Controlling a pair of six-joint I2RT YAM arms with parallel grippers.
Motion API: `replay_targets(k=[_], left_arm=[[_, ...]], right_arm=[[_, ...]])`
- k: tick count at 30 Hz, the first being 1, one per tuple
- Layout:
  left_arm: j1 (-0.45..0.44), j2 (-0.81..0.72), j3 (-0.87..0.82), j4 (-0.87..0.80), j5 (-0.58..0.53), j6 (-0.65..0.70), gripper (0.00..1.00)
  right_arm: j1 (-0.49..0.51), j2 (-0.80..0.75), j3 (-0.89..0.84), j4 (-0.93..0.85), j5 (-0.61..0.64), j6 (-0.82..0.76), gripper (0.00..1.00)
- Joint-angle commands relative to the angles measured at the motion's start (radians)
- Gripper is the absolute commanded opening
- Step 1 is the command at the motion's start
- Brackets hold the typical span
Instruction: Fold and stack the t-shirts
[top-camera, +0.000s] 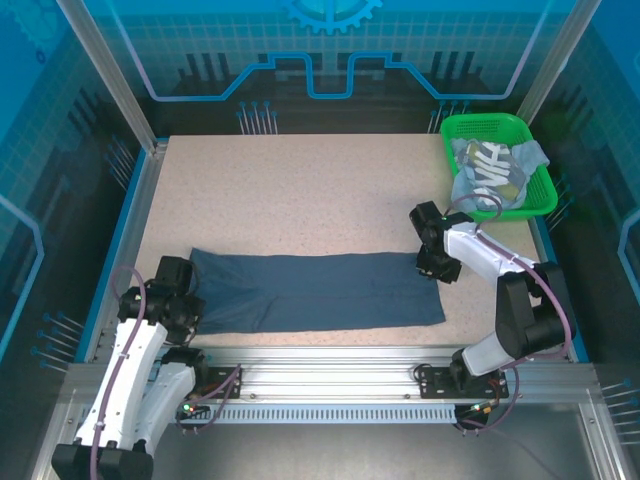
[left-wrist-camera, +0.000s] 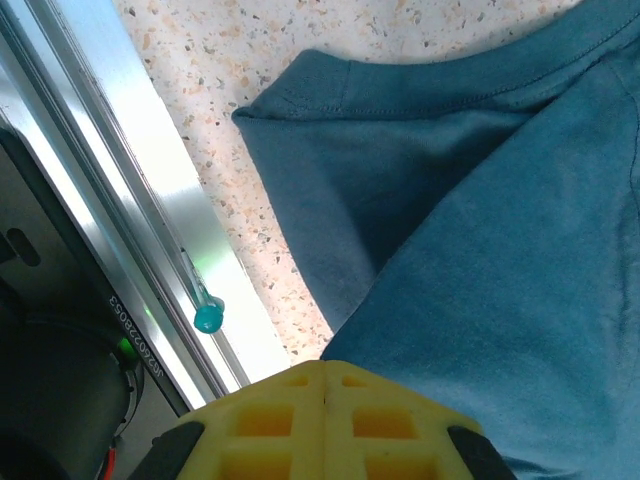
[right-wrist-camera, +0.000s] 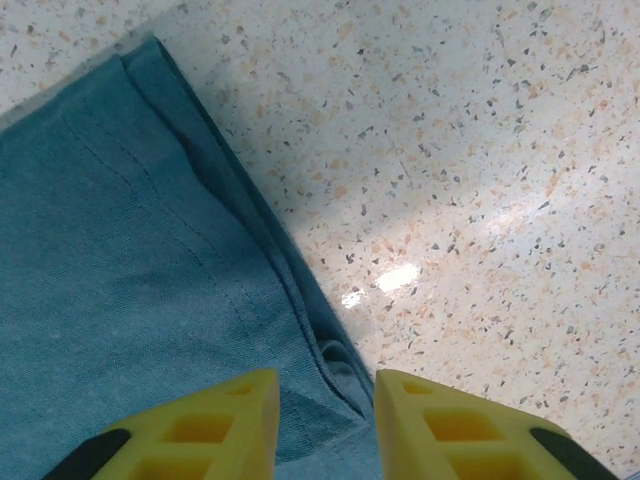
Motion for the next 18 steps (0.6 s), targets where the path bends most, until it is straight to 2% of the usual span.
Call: replay_targets(k=[1,18], left_arm=[[0.002,-0.007,-0.010,-0.016,0.024,-0.022,0.00],[-0.006,-0.050,0.061,-0.087,0.088,-0.105,0.00]], right_arm=[[-0.001,-0.026,0.017,-0.004,-0.022,0.007,0.27],[0.041,0.050,0.096,0.025,-0.025,-0.039,0.23]])
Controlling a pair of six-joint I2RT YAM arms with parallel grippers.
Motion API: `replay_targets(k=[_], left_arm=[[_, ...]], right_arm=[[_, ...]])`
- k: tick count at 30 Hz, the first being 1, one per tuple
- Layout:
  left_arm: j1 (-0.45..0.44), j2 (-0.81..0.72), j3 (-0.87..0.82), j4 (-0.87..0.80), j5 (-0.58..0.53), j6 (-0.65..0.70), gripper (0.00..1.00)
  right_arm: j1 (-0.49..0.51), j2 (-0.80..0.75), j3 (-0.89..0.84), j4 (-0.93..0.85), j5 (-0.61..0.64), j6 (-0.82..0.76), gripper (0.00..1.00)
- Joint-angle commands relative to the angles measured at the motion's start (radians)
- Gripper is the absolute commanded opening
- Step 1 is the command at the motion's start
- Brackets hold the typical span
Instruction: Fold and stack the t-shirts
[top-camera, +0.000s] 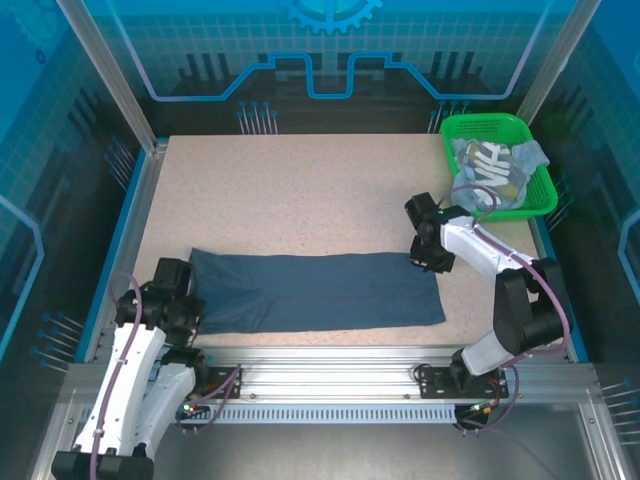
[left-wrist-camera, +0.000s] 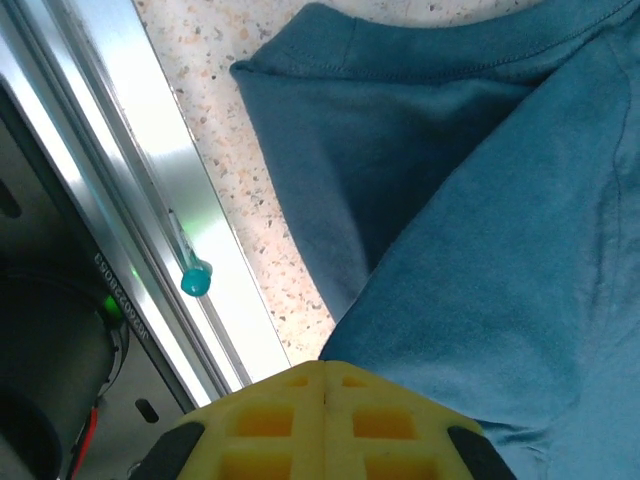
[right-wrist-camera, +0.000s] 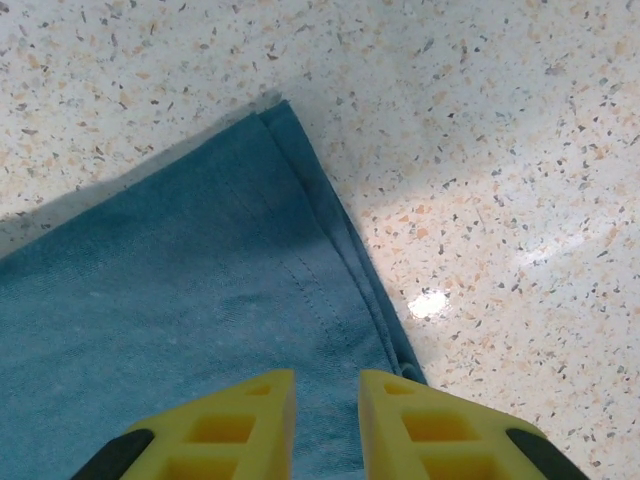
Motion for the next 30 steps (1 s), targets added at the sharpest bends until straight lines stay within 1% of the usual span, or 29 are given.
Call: replay_targets(k=[1,4,9,13,17,19,24,28,30], left_arm=[[-0.006,-0.018,0.049,-0.062,0.036,-0.047,0.00],[-0.011,-0.020,0.061,-0.071,0.068,-0.072,0.00],[-0.013,-0.027,0.101,-0.082,0.075,-0.083,0.00],[-0.019,-0.028,0.091,-0.064,0.140,-0.095,0.00],[-0.038,-0.031,0.086,-0.070,0.147,-0.085,0.00],[-0.052,-0.039,0.075,-0.058,0.171,-0.076,0.00],[-0.106,-0.042,0.035,-0.035,0.191,-0.068,0.00],[-0.115,-0.029,-0.031,-0.005,0.193,-0.051,0.00],[-0.115,-0.021,-0.049,0.052,0.201,-0.034,0.09]], right_arm=[[0.016,0.024,0.028,-0.004,0.001,-0.009,0.23],[0.019,0.033,0.034,-0.001,0.001,-0.009,0.23],[0.023,0.045,0.046,0.002,0.000,-0.011,0.23],[0.029,0.056,0.054,0.003,0.000,-0.009,0.23],[0.034,0.059,0.054,0.003,0.001,-0.001,0.22],[0.034,0.059,0.053,0.002,0.003,0.001,0.22],[0.036,0.065,0.053,0.005,0.000,0.004,0.22],[0.042,0.077,0.058,0.010,-0.014,0.003,0.22],[0.053,0.079,0.066,0.009,-0.017,-0.001,0.22]])
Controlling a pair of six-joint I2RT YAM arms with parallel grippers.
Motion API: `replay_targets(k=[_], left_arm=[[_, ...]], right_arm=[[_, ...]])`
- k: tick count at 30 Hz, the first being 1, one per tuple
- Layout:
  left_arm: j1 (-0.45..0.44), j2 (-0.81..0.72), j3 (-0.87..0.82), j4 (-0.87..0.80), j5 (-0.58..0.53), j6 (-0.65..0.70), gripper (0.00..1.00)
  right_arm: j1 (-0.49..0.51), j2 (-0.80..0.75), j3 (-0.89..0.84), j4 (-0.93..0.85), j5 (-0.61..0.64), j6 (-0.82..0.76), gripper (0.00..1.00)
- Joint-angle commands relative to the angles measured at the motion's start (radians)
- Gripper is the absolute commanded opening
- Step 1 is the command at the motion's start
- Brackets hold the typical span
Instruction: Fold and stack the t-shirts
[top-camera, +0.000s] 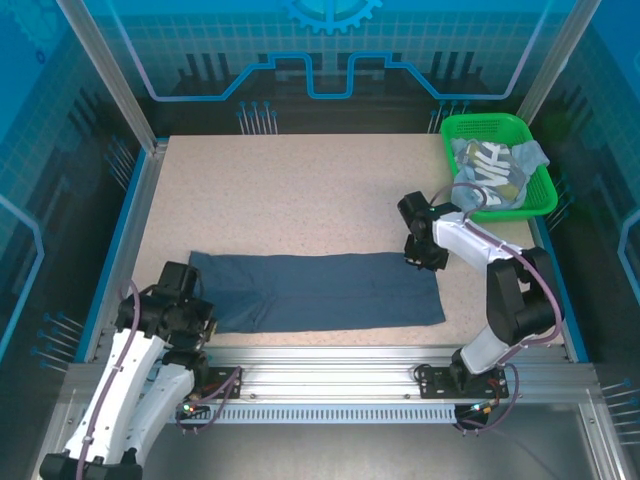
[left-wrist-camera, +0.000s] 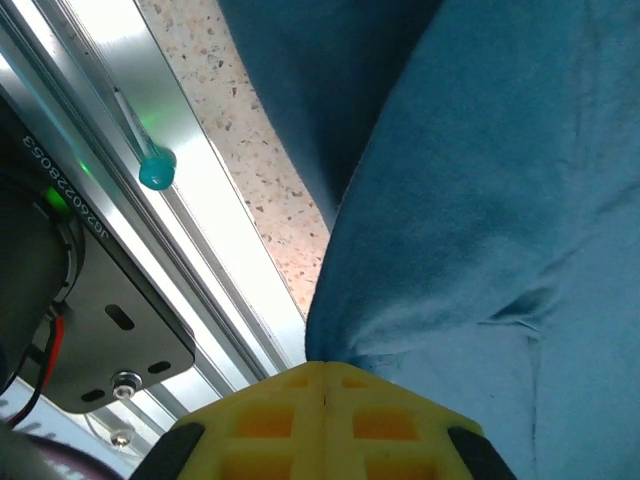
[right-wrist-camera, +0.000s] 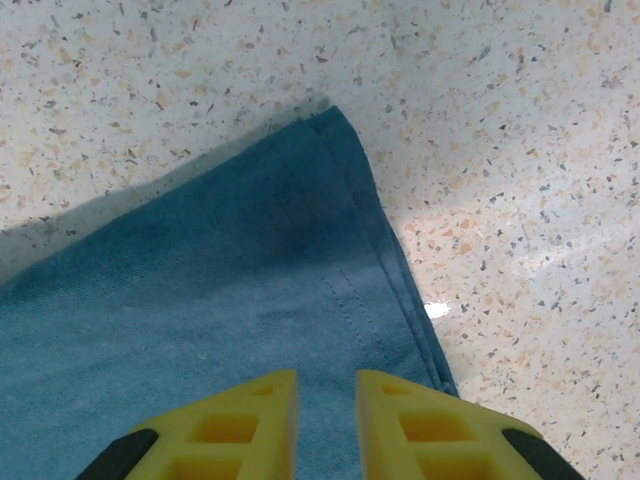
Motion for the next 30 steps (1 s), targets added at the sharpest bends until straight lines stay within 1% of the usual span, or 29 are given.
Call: replay_targets(k=[1,3,6,7,9,11,13,14,17,19,21,24,28,30], left_arm=[[-0.008,0.026,-0.021,0.062,0.040,0.020,0.14],[-0.010,0.061,-0.005,0.111,0.062,0.045,0.26],[-0.014,0.129,0.070,0.110,0.048,0.090,0.45],[-0.014,0.148,0.097,0.110,0.039,0.106,0.50],[-0.014,0.181,0.144,0.122,0.023,0.120,0.52],[-0.008,0.229,0.166,0.169,0.020,0.117,0.47],[0.024,0.308,0.160,0.265,0.041,0.107,0.38],[0.043,0.355,0.156,0.313,0.052,0.108,0.36],[0.107,0.531,0.170,0.448,0.039,0.121,0.28],[0.142,0.643,0.191,0.542,0.021,0.134,0.27],[0.163,0.745,0.226,0.601,0.012,0.162,0.27],[0.176,0.876,0.294,0.585,0.013,0.205,0.27],[0.176,0.967,0.300,0.620,0.034,0.227,0.26],[0.176,1.033,0.324,0.647,0.064,0.243,0.27]], right_arm=[[0.033,0.012,0.032,-0.004,-0.013,-0.001,0.22],[0.047,0.009,0.037,-0.008,-0.012,-0.003,0.22],[0.076,0.010,0.045,-0.013,-0.012,-0.008,0.23],[0.089,0.012,0.047,-0.013,-0.013,-0.008,0.23],[0.110,0.014,0.044,0.004,-0.028,-0.016,0.23],[0.122,0.020,0.032,0.057,-0.093,-0.037,0.23],[0.138,0.044,0.031,0.097,-0.148,-0.048,0.22],[0.144,0.056,0.031,0.118,-0.171,-0.055,0.22],[0.154,0.115,0.044,0.164,-0.252,-0.068,0.22],[0.154,0.168,0.064,0.163,-0.286,-0.060,0.22],[0.150,0.218,0.084,0.155,-0.302,-0.045,0.22],[0.127,0.297,0.138,0.102,-0.304,-0.013,0.22],[0.077,0.367,0.214,0.032,-0.293,0.020,0.22],[0.046,0.411,0.274,-0.014,-0.289,0.012,0.22]])
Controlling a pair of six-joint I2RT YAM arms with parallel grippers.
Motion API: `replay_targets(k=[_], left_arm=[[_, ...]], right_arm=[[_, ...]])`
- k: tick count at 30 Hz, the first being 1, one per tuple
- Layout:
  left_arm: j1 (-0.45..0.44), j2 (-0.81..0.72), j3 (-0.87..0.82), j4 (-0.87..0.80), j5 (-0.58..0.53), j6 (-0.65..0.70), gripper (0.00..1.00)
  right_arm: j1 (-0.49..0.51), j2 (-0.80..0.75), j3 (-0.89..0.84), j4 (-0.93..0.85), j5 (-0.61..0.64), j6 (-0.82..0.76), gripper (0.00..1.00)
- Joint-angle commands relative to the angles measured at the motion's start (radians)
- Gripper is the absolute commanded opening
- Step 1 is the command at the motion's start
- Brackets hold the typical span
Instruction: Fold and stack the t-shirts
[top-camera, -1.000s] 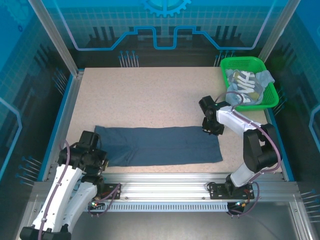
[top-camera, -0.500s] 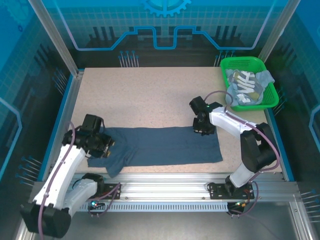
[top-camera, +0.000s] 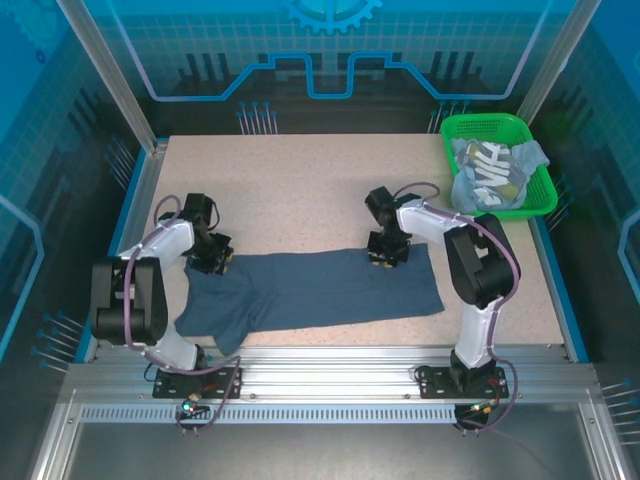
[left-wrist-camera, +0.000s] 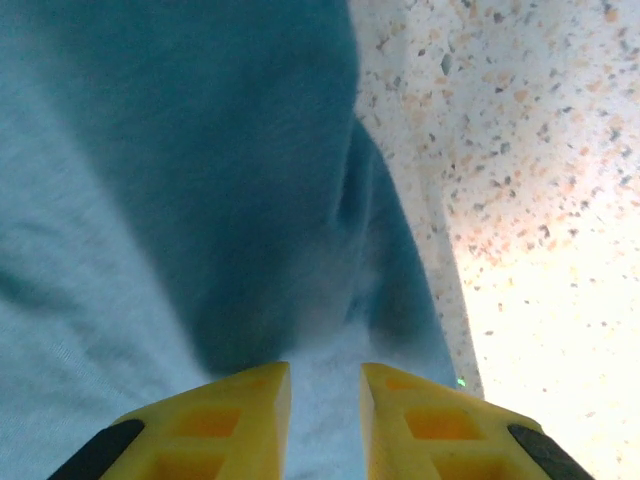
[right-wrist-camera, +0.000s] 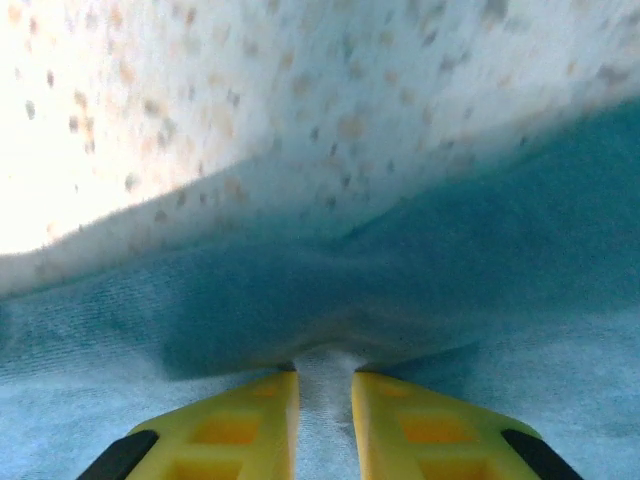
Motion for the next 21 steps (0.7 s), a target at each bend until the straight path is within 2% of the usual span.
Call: replay_targets(k=[1,5,9,13,16,21], left_arm=[[0.008,0.094,0.052,0.053,0.055,0.053,0.27],[0.002,0.241,0.190,0.094,0.102,0.094,0.27],[-0.005,0.377,0.376,0.061,0.130,0.136,0.27],[-0.010,0.442,0.504,0.019,0.143,0.152,0.27],[-0.012,0.411,0.540,-0.014,0.120,0.151,0.31],[-0.005,0.218,0.522,-0.099,0.022,0.164,0.36]], right_arm=[[-0.063,0.101,0.070,-0.091,-0.004,0.017,0.22],[-0.125,0.177,0.192,-0.151,-0.007,-0.008,0.23],[-0.159,0.256,0.344,-0.215,0.005,-0.020,0.23],[-0.186,0.310,0.452,-0.261,0.003,-0.016,0.23],[-0.196,0.312,0.493,-0.259,0.010,-0.025,0.23],[-0.151,0.186,0.478,-0.221,0.089,-0.076,0.25]])
